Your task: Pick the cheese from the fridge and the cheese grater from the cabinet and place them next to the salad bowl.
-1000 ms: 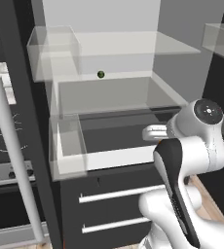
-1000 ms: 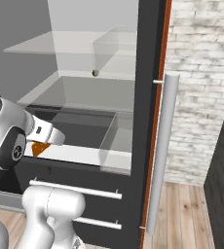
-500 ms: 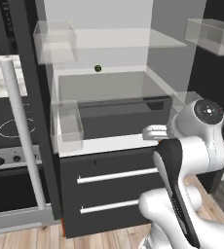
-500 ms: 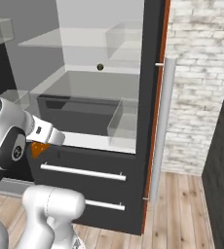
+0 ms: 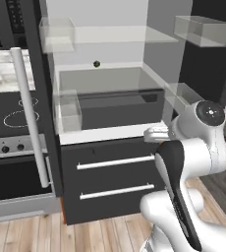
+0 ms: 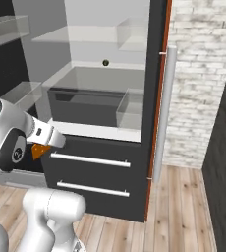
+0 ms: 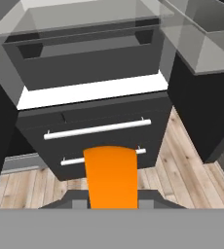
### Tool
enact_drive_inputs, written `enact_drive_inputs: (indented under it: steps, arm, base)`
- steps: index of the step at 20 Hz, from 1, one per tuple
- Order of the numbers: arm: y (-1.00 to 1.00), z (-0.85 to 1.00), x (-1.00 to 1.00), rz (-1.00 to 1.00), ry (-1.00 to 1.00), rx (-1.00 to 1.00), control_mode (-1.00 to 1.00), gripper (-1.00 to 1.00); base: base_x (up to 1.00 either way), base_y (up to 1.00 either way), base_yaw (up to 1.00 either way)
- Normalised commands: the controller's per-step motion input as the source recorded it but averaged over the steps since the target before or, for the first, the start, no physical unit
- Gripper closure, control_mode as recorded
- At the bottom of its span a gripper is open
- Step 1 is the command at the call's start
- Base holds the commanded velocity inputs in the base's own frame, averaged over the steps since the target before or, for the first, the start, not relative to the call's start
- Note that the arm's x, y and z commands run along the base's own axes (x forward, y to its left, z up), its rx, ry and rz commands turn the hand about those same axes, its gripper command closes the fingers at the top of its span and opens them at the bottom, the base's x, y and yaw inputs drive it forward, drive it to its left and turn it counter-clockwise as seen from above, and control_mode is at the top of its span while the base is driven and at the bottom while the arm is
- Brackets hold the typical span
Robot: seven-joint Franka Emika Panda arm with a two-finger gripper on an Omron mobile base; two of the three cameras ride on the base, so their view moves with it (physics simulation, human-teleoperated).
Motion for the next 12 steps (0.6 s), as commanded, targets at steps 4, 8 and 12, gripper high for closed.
enact_drive_inputs:
  steps: [4, 8, 12]
  arm:
    - [0.0, 0.0, 0.0, 0.0, 0.0, 0.0, 1.0, 1.0]
    - [0.0, 0.0, 0.0, 0.0, 0.0, 0.0, 1.0, 1.0]
    - [0.0, 0.0, 0.0, 0.0, 0.0, 0.0, 1.0, 1.0]
  base:
    - [-0.56, 0.23, 0.0]
    - [-0.44, 0.44, 0.0]
    - [-0.18, 0.67, 0.0]
